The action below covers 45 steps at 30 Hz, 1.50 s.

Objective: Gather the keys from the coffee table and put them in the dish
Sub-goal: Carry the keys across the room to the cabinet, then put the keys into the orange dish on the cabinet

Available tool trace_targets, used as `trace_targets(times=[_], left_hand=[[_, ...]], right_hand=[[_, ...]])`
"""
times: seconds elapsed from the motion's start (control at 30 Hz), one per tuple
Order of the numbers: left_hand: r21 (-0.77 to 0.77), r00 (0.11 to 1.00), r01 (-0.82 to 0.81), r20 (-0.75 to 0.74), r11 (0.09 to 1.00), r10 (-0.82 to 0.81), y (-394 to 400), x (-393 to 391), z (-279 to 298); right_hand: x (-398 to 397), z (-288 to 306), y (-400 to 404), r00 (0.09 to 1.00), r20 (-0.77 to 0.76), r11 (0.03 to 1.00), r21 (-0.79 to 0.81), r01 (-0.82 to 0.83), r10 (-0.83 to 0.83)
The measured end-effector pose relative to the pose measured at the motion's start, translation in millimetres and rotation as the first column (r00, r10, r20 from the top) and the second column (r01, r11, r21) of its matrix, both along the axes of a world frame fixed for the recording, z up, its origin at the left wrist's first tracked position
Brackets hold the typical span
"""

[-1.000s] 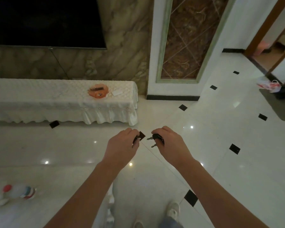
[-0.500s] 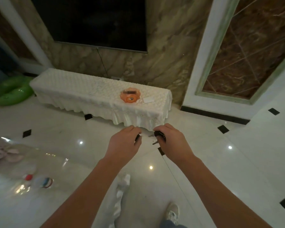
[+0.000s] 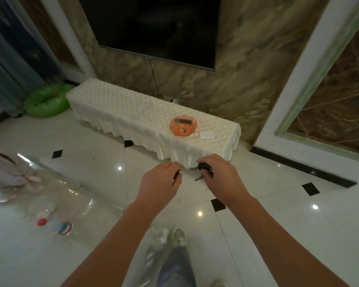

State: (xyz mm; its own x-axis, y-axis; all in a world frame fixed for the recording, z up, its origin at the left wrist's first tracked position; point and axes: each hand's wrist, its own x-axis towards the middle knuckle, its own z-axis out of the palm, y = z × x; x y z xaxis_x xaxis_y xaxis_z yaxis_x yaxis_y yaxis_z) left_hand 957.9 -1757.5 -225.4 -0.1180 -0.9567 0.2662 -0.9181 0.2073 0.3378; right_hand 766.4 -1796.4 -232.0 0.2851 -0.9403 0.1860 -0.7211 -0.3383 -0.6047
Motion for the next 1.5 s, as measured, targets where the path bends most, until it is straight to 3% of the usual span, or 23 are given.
trace_targets(times=[0.57, 1.13, 1.5], left_hand=[[-0.021, 0.99, 0.102, -0.094, 0.995, -0.103, -219.5, 67.5, -13.7], [0.042, 0.999, 0.029, -0.045, 0.999, -0.027, -338.7, 113.4, -29.2], [0.115, 1.0, -0.018, 0.024, 0.993, 0.015, -458.7, 95.2, -32.9]], right_hand=[[65.2, 0.7, -188.4, 0.989, -0.093, 0.989, 0.082, 0.127, -0.119], [116.6, -16.5, -323.6, 0.999, -0.022, 0.992, 0.121, 0.026, -0.024], [108.3, -39.1, -452.9, 0.993, 0.107, 0.981, 0.181, -0.067, 0.048]])
